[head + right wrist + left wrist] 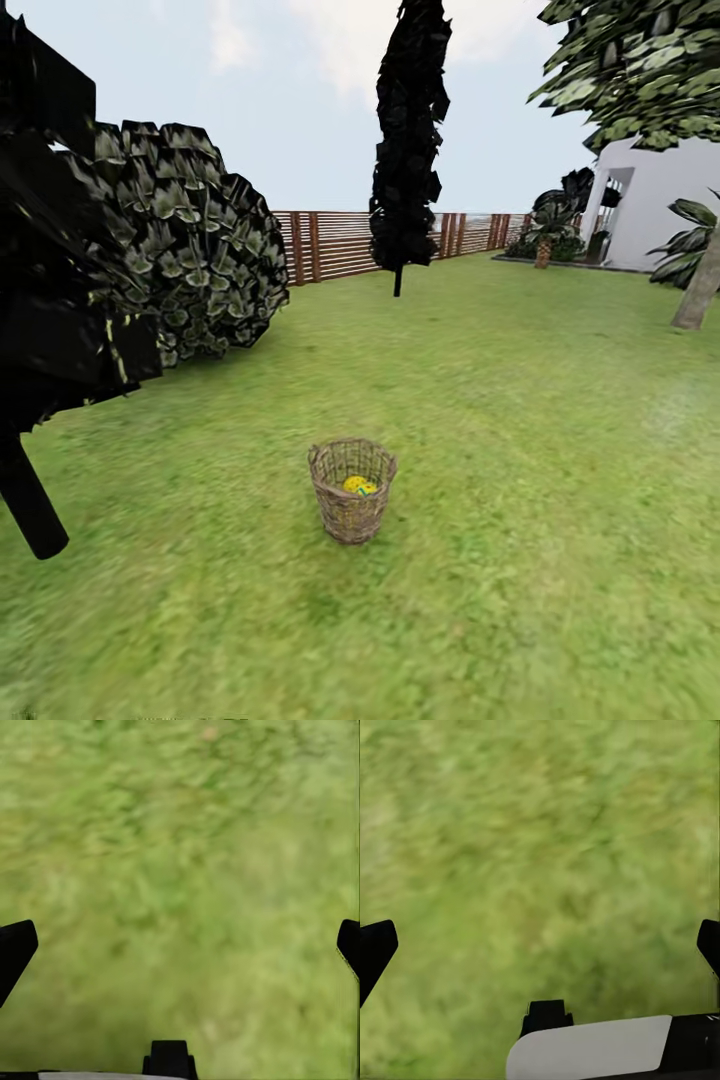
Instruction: Take the three Easter eggs out of the wicker basket on the lawn in the garden, then place them on the lawn next to a single tree (choose any tree) so that all three eggs are next to the same tree and none are left in the basket.
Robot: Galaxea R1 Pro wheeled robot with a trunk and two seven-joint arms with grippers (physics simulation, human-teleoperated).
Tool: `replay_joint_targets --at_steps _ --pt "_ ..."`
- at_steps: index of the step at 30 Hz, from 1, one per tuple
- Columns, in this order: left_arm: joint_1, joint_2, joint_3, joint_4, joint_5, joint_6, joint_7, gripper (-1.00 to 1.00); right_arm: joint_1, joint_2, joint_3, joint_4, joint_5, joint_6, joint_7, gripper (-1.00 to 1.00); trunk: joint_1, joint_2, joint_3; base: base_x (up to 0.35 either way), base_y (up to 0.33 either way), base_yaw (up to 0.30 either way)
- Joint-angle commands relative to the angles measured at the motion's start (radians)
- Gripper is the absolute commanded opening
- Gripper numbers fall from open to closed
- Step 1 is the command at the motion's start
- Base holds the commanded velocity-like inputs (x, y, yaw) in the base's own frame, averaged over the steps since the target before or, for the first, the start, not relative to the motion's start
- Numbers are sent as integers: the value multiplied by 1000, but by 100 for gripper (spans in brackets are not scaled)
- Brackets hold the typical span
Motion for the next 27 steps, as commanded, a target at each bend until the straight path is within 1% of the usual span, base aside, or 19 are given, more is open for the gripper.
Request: replay_joint_targets --at_steps 1,8,15,21,27 --pt "0 0 0 0 0 0 0 100 0 0 0 0 0 0 0 100 0 0 0 47 -205 251" --pt "0 0 0 0 -1 0 0 100 0 0 0 0 0 0 0 100 0 0 0 38 -199 251" --pt "0 1 0 0 0 0 0 100 0 0 0 -2 0 0 0 100 0 0 0 223 -203 231" --pt "0 1 1 0 0 0 0 100 0 1 0 -5 0 0 0 100 0 0 0 315 -59 26" --pt "0 2 0 0 0 0 0 100 1 0 0 -6 0 0 0 100 0 0 -9 330 -2 1"
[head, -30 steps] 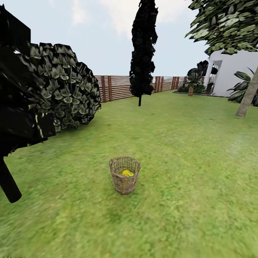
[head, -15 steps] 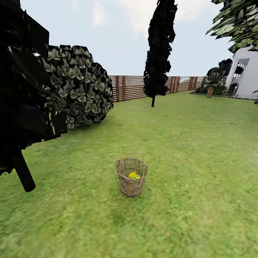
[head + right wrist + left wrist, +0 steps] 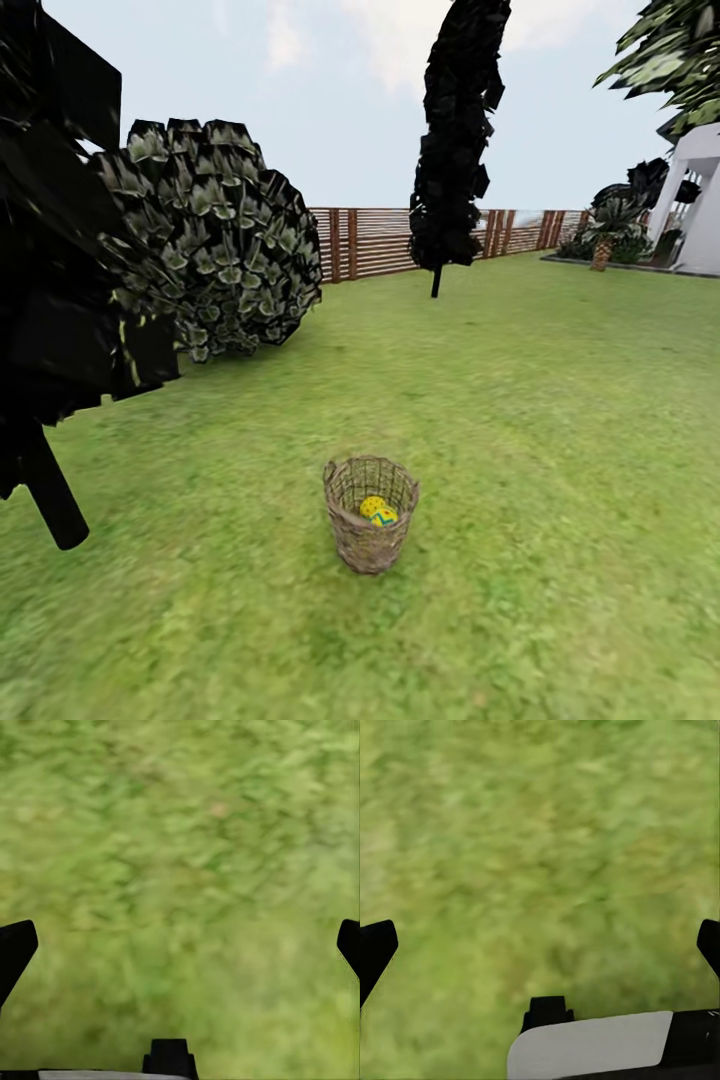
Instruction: Take the three Easter eggs out of the wicker basket on the lawn in the garden, then place them on the lawn next to a single tree (choose any tree) so that all three eggs are next to the same tree and none are left in the basket.
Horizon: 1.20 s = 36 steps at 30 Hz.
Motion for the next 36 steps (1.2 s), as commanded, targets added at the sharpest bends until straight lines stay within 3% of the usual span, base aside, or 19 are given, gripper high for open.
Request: replay_joint_targets --at_steps 1,13,22,36 --pt "0 0 0 0 0 0 0 100 0 0 0 0 0 0 0 100 0 0 -2 325 0 0" --pt "0 -1 2 0 0 0 0 100 0 0 0 1 0 0 0 100 0 0 -20 259 38 0" --pt "0 0 6 0 2 0 0 100 0 2 2 -2 1 0 1 100 0 0 -21 76 4 -14" --pt "0 0 5 -1 0 0 0 100 -1 3 0 2 0 0 2 100 0 0 -21 278 -106 -261"
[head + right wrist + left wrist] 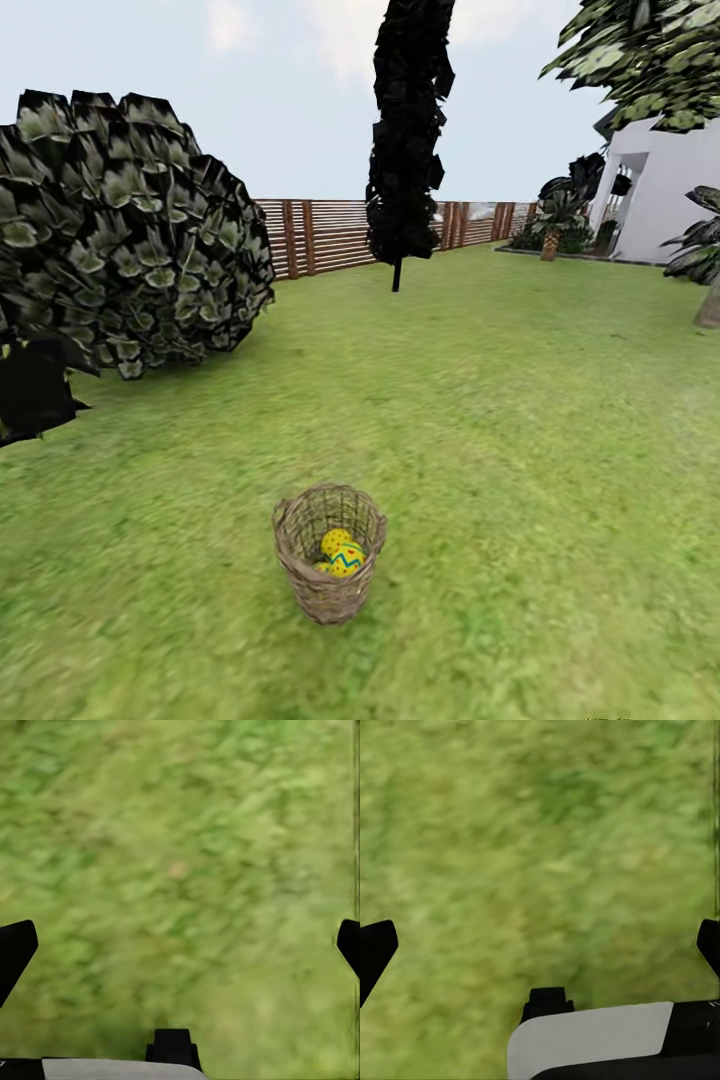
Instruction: Take the three Easter eggs out of the wicker basket on the lawn in the garden, then place them on the lawn next to a single tree (choose any tree) so that all three eggs are next to the same tree and none are left in the basket.
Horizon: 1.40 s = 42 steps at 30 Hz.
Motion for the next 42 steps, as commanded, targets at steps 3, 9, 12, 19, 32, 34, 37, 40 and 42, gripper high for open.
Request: replay_joint_targets --at_steps 3,9,12,19,32,34,37,40,42 --pt "0 0 0 0 0 0 0 100 0 0 1 0 0 0 0 100 0 0 0 166 -269 -222" --pt "0 3 1 -1 0 0 0 100 0 0 1 1 0 0 0 100 0 0 0 159 -182 -73" --pt "0 6 1 -1 1 0 0 100 0 0 2 1 0 0 0 100 0 0 0 250 142 -6" --pt "0 9 2 -2 1 -1 0 100 0 0 1 2 0 0 0 100 0 0 0 263 181 -30" --pt "0 13 3 -70 -1 -44 -2 100 0 -2 1 5 0 0 0 100 0 0 0 85 54 -1" --pt "0 13 3 -98 -1 -44 -5 100 0 -3 0 5 0 0 0 100 0 0 0 3 2 0" --pt "0 27 4 -156 2 -36 -16 100 0 -4 1 7 1 0 0 100 0 0 0 0 0 0" --pt "0 48 4 -204 7 -18 -57 100 0 -5 1 7 0 0 0 100 0 0 0 0 0 0" --pt "0 58 5 -240 9 -3 -110 100 0 -5 0 8 0 0 0 100 0 0 0 0 0 0"
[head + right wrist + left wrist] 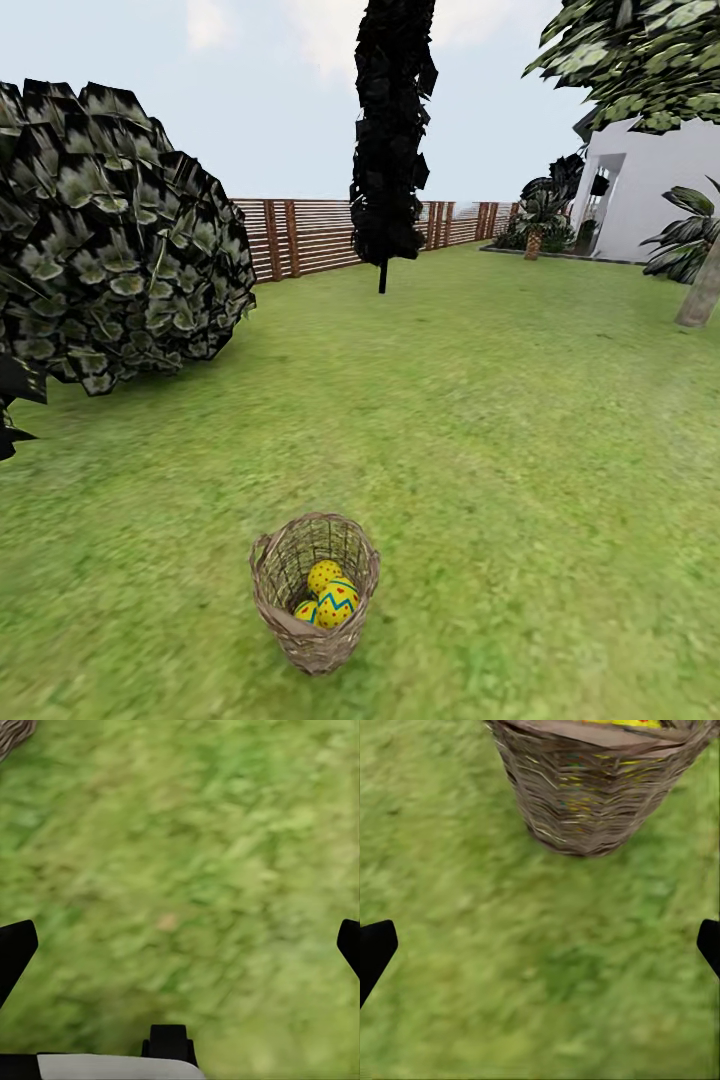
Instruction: Take the three Easter eggs out of the wicker basket on the lawn in the garden, then place them on the lawn next to a single tree (choose any tree) so that all three eggs are next to the same tree and none are left in the basket.
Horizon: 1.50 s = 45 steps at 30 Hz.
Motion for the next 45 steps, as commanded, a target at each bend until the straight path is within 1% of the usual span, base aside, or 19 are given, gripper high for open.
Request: replay_joint_targets --at_steps 1,5,8,10,11,14,15,17,18,20,21,24,27,28,32,35,38,41,45 --pt "0 8 2 -27 0 11 -48 100 0 0 0 1 0 0 0 100 0 0 0 0 0 0" --pt "0 61 21 -95 10 39 -195 100 0 -1 0 1 0 1 0 100 0 0 0 0 0 0" --pt "0 108 77 -151 65 73 -365 100 0 -1 1 1 0 1 0 100 0 0 0 0 0 0" --pt "0 139 117 -201 112 110 -510 100 0 -1 1 1 0 1 0 100 0 0 0 0 0 0" --pt "0 197 173 -305 161 208 -736 100 0 -1 1 1 0 1 0 100 0 0 0 0 0 0" --pt "0 222 230 -434 184 336 -903 100 0 0 1 1 0 1 0 100 0 0 0 0 0 0" --pt "0 224 246 -522 190 412 -949 100 0 0 1 1 0 1 0 100 0 0 0 0 0 0" --pt "0 221 252 -609 193 476 -972 100 0 0 1 1 0 1 0 100 0 0 0 0 0 0" --pt "-1 219 255 -734 209 572 -993 100 0 -1 0 1 0 1 0 100 0 0 0 0 0 0" --pt "-15 221 255 -775 256 624 -1001 100 0 -1 0 1 -1 1 0 100 0 0 0 0 0 0" --pt "-58 222 254 -790 303 718 -1001 100 0 -1 0 1 -1 1 0 100 0 0 0 0 0 0" --pt "-138 218 254 -794 318 856 -990 100 0 -1 -1 1 -2 0 0 100 0 0 0 0 0 0" --pt "-197 211 254 -795 321 973 -921 100 0 -1 -1 1 -3 0 0 100 0 0 0 0 0 0" --pt "-219 192 254 -794 322 1004 -870 100 1 -1 -1 1 -3 0 0 100 0 0 0 0 0 0" --pt "-295 50 253 -793 322 1161 -523 100 0 -1 -1 1 -3 0 0 100 0 0 0 0 0 0" --pt "-321 -19 253 -794 322 1191 -376 100 0 -1 -1 1 -3 0 0 100 0 0 0 0 0 0" --pt "-343 -70 251 -794 324 1200 -251 100 0 -1 -1 1 -3 0 0 100 0 0 0 0 0 0" --pt "-355 -100 233 -794 321 1202 -208 100 0 -1 -1 1 -3 0 0 100 0 0 0 0 0 0" --pt "-368 -113 217 -794 325 1202 -154 100 0 -1 -1 1 -3 0 0 100 0 0 0 0 0 0"
